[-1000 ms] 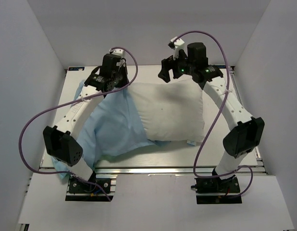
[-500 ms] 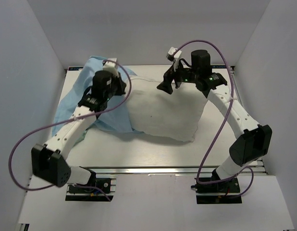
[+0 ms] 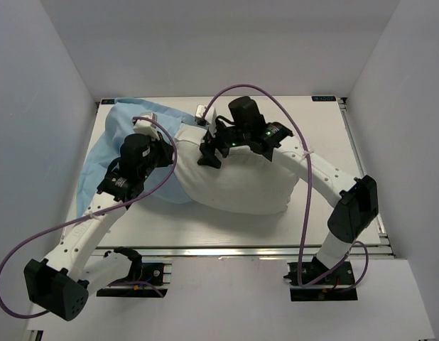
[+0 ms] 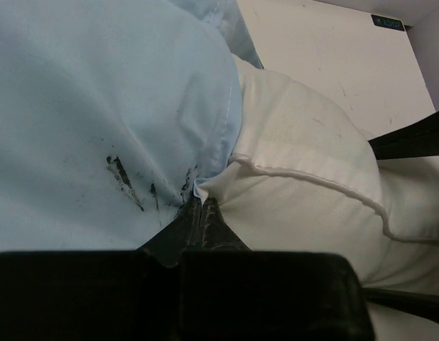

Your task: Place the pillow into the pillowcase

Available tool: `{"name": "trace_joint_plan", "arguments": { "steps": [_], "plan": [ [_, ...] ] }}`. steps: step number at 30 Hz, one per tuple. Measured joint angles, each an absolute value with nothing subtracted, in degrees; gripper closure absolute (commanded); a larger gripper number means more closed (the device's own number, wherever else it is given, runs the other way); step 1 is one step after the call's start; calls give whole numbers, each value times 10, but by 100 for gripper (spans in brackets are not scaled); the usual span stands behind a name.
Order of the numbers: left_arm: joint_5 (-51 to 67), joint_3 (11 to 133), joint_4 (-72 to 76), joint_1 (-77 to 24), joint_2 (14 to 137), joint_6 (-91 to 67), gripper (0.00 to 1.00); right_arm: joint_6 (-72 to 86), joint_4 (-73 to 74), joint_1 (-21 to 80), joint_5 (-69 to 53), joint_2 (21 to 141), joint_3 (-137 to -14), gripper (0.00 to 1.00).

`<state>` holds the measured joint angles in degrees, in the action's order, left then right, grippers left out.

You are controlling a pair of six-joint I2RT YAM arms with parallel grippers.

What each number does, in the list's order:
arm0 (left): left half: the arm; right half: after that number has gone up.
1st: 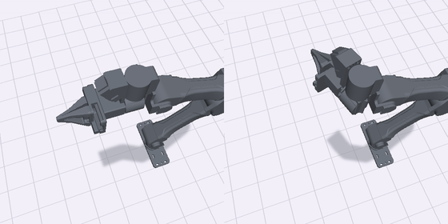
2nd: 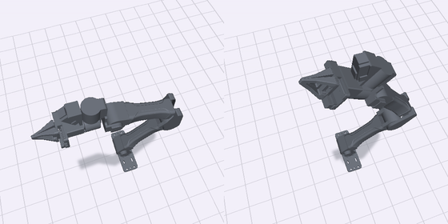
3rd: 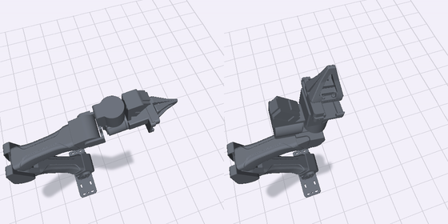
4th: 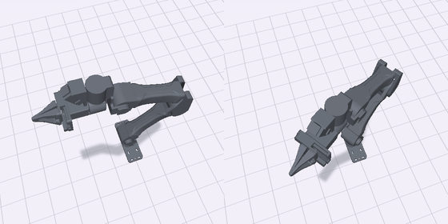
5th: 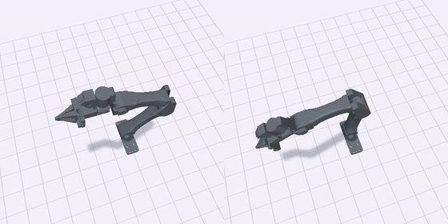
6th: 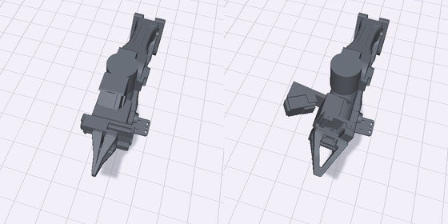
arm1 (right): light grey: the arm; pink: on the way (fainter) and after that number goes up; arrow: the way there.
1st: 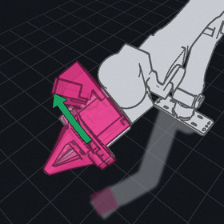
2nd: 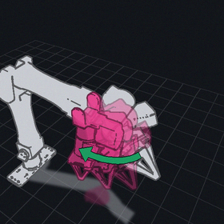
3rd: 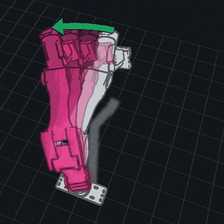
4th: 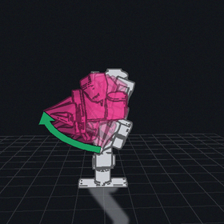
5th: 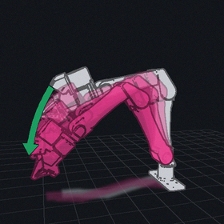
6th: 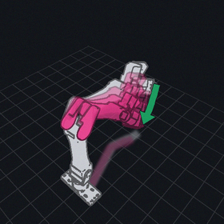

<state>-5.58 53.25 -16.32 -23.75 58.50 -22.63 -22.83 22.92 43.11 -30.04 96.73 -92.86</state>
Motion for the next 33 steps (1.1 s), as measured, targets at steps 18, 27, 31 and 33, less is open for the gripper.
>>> {"name": "trace_joint_plan", "arguments": {
  "steps": [18,27,31,33],
  "plan": [
    [-150,702,-316,-238,613,-246,2,-162,159,447,-168,983,-859,100],
    [-145,892,-425,-246,779,-151,2,-87,60,452,-245,887,-721,100],
    [-147,902,-464,-275,791,-111,4,-72,57,457,-247,879,-715,100],
    [-166,911,-486,-298,796,-99,5,-65,55,456,-248,878,-714,100]
  ]
}}
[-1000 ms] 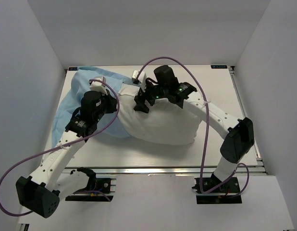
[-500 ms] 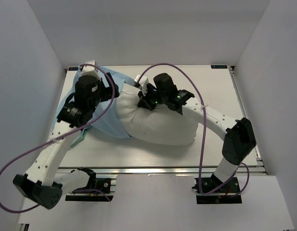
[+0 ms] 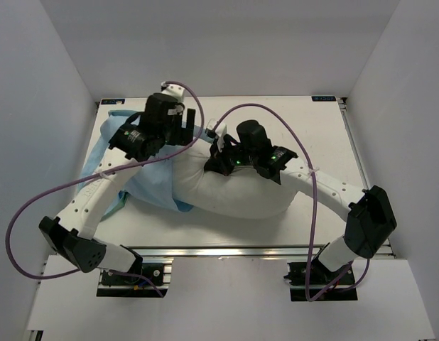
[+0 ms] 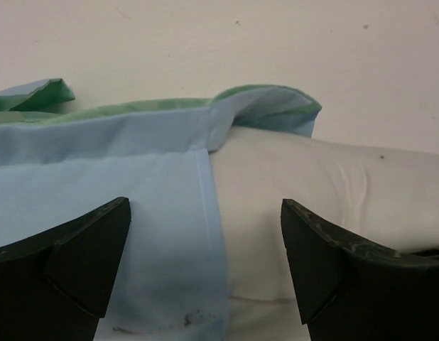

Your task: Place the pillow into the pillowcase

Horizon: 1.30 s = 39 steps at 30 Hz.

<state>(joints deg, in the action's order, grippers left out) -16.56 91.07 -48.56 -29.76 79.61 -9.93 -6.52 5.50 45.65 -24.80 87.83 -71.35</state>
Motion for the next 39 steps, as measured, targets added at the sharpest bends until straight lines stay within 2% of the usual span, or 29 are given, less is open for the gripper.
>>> {"name": "trace_joint_plan", "arguments": {
  "steps": [3,7,16,23,26,27,28,29,35,39],
  "plan": [
    [-221,936,-519,-349,817,-91,10,-59,53,456,-248,878,-713,100],
    [-307,986,-581,-392,875,-112,25,-51,44,456,-252,877,-705,100],
    [-446,1046,-679,-391,953,-192,35,-46,28,457,-257,861,-683,100],
    [-513,1093,-738,-391,965,-249,53,-41,24,458,-257,855,-676,100],
    [-532,1100,-751,-391,966,-264,70,-38,24,458,-257,855,-676,100],
    [-535,1100,-754,-391,966,-263,87,-37,24,458,-257,855,-676,100],
    [-535,1100,-755,-391,966,-268,97,-36,24,458,-257,855,-676,100],
    [-536,1100,-755,-391,967,-267,100,-33,23,458,-256,854,-676,100],
    [-500,1100,-714,-392,963,-225,100,4,-16,458,-259,855,-671,100],
    [-407,1089,-620,-412,933,-164,100,52,-61,457,-238,859,-674,100]
  ]
}}
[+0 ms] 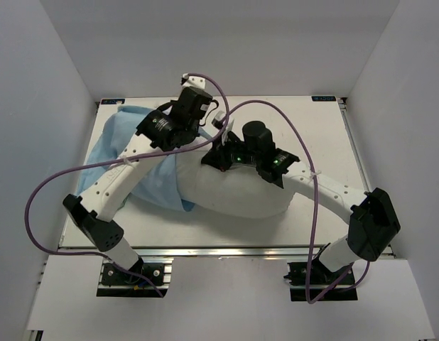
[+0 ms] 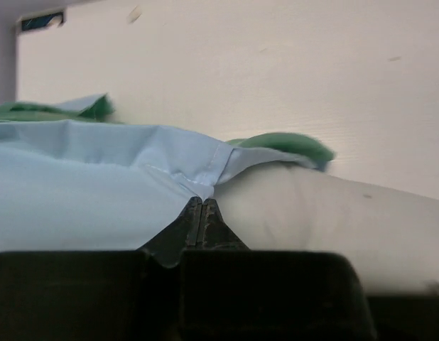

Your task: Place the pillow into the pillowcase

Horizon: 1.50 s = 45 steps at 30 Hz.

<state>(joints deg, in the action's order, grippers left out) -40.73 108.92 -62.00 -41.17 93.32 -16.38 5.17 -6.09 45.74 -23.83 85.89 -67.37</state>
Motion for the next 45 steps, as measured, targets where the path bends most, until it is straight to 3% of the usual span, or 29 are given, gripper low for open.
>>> {"name": "trace_joint_plan", "arguments": {
  "steps": [7,13,19,24,31,38,45],
  "plan": [
    [-275,1128,-513,-460,897,-83,100,143,-156,446,-147,859,-685,100],
    [-177,1139,-431,-477,892,-60,100,223,-377,434,-59,853,-623,100],
    [-135,999,-323,-486,833,-82,100,278,-480,396,-6,866,-609,100],
    [-143,851,-249,-489,754,-115,100,367,-534,328,-68,899,-577,100],
    [-159,843,-220,-495,801,-131,100,381,-519,305,-129,891,-553,100],
    [-158,863,-212,-497,846,-141,100,330,-390,305,-218,809,-549,100],
    [-89,886,-183,-502,837,-164,100,288,-261,304,-190,741,-572,100]
  ]
}}
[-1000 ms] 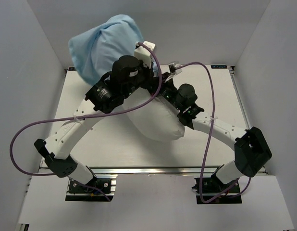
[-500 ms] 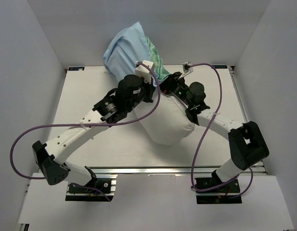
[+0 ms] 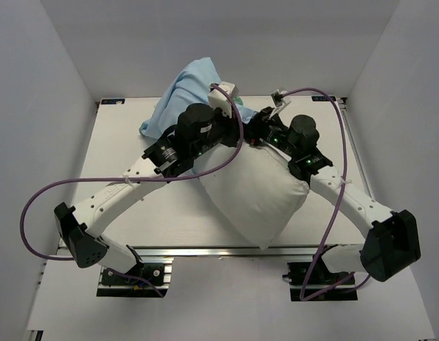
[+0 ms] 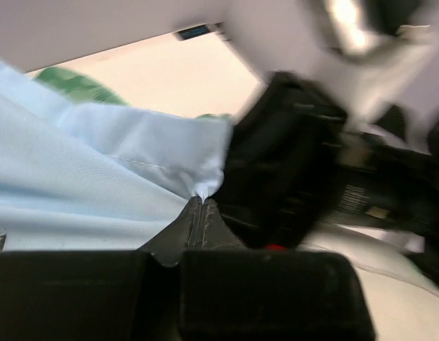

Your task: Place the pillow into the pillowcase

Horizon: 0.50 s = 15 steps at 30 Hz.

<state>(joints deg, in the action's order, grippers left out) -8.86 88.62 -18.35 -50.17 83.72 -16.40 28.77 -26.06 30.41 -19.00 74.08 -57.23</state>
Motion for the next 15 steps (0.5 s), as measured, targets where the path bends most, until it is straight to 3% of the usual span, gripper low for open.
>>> {"name": "trace_joint_plan", "arguments": {
  "steps": [7,15],
  "plan": [
    [53,886,-142,-485,821,-193,100,292,-235,309,-192,872,-684,100],
    [110,869,-122,-464,822,-234,100,352,-226,310,-117,982,-795,100]
  ]
}}
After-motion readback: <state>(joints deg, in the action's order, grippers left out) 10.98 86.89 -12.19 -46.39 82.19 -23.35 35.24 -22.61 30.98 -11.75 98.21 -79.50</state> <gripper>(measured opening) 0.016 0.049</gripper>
